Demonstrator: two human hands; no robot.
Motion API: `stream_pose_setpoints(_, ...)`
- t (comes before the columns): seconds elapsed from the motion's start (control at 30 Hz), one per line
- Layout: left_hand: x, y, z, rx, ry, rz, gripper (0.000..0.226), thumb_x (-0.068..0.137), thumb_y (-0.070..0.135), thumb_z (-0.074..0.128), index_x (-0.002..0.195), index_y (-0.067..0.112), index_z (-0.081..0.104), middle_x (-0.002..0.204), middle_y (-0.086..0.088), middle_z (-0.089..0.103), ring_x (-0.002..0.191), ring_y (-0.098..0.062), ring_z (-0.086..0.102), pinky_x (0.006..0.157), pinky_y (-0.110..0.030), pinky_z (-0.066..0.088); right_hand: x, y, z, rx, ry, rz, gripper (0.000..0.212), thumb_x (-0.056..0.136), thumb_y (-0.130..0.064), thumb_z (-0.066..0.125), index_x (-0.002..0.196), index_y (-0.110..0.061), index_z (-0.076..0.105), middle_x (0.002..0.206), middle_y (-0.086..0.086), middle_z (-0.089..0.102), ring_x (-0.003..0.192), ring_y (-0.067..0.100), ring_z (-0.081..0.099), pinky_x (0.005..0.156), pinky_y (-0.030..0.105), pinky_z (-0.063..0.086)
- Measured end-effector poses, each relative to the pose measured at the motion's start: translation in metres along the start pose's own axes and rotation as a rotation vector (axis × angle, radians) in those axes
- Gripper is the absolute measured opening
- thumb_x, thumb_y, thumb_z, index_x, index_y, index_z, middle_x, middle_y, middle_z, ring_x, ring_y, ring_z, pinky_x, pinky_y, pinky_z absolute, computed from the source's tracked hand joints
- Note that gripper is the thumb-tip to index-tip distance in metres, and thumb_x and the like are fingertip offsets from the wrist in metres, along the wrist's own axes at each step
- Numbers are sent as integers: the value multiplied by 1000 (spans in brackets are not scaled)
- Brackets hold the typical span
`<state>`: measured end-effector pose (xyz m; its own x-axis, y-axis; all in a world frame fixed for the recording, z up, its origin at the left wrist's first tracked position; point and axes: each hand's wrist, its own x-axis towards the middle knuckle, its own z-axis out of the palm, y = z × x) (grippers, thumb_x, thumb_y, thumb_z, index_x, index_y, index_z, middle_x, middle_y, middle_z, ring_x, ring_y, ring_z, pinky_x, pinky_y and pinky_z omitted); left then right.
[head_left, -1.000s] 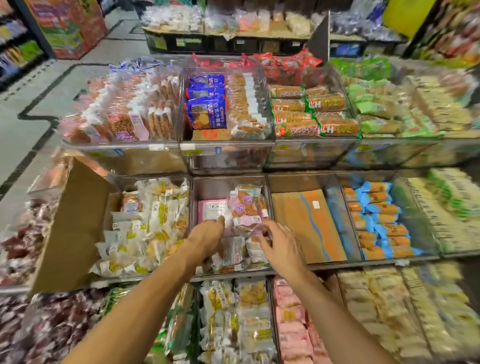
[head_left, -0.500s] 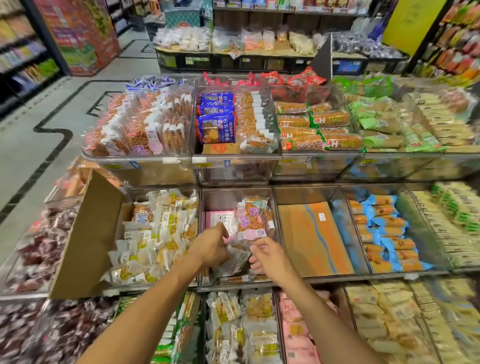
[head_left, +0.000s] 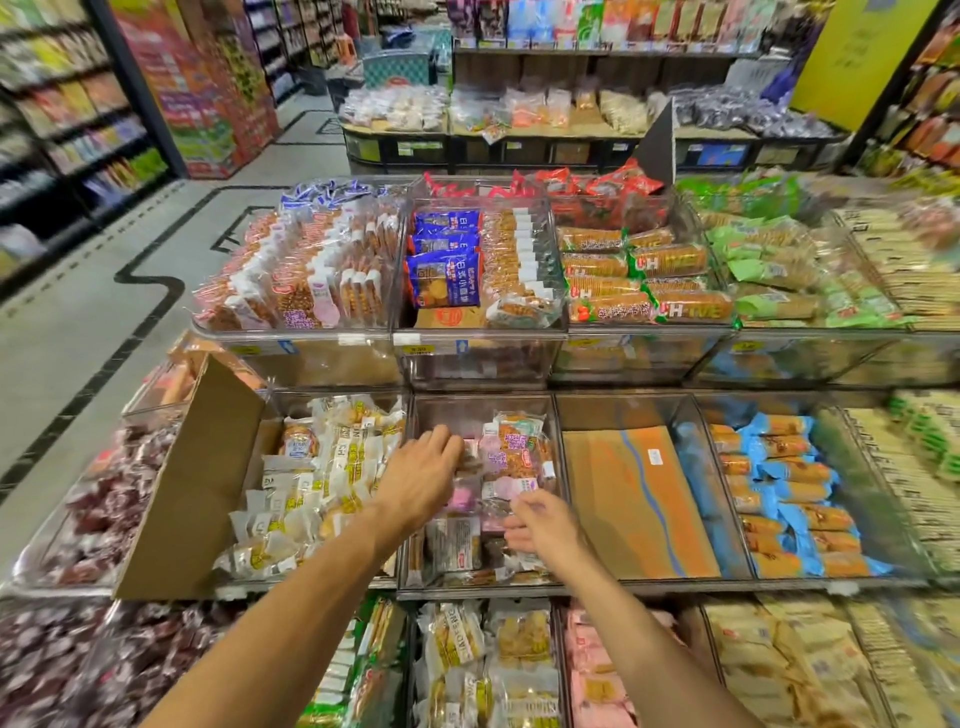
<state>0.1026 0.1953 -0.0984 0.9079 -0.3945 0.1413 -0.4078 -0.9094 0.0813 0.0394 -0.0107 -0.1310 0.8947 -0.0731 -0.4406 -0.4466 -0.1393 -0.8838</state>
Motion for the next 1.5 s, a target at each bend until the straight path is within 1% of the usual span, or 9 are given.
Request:
stream_pose_setpoints(0.13,4,-6,7,26,-152,-21,27,101,36,61,120,21,49,107,1,53,90,-16,50,92,-36,48,0,1,-10,11,-3,5,13,105,-17,60,114,-10,66,101,13,75,85,24,76,77,31,64)
stream_pose_setpoints(0.47,25,-11,-4,-127,-470,-112,45,84,33,85,124,18,70,113,-4,75,92,-23,72,79,-33,60,2,6,-12,37,11,13,10,103,-17,65,110,-12,68,101,14,76,84,22,78,77,31,64)
stream_pose_setpoints(0.73,6,-10,-19,-570,-284,-504,42,95,39,75,121,8,65,97,-7,76,74,-19,74,73,-41,64,4,3,-14,50,-14,18,24,106,-26,60,124,-11,66,110,9,76,91,18,78,77,27,64)
stream_pose_setpoints(0.8,-8,3,-16,-904,-290,-680,44,104,34,63,138,8,54,95,-12,76,69,-21,75,66,-41,65,4,3,-13,59,-28,19,25,106,-25,60,125,-11,66,111,10,76,93,19,78,78,26,64)
stream_pose_setpoints(0.93,-30,24,-1,-1418,-422,-867,57,111,35,49,160,17,28,102,-22,78,85,-37,75,76,-46,65,2,3,-10,90,-68,24,22,107,-22,58,125,-10,63,112,13,74,96,23,76,76,25,63)
stream_pose_setpoints(1.03,-30,25,12,-1572,-306,-941,49,112,36,47,154,12,41,111,-24,75,108,-44,72,93,-50,61,0,1,-10,103,-87,12,20,107,-22,57,122,-11,63,111,16,74,98,29,76,80,30,64)
stream_pose_setpoints(1.2,-18,32,-5,-1709,-100,-982,37,113,34,38,117,6,62,104,-15,71,91,-26,69,67,-31,58,1,2,-12,114,-79,18,18,107,-21,57,119,-8,65,109,21,75,92,34,76,89,42,62)
stream_pose_setpoints(1.33,-17,30,10,-1678,-81,-1042,34,111,24,48,122,-5,63,100,-16,68,88,-28,69,83,-38,59,3,2,-11,98,-64,21,19,107,-20,58,121,-9,64,109,13,75,93,23,77,74,25,63)
stream_pose_setpoints(1.5,-31,28,16,-1588,-115,-984,25,106,4,50,128,2,62,119,-14,70,96,-26,71,84,-35,59,6,4,-12,122,-41,15,16,106,-23,61,118,-14,64,113,11,74,94,25,78,80,30,64)
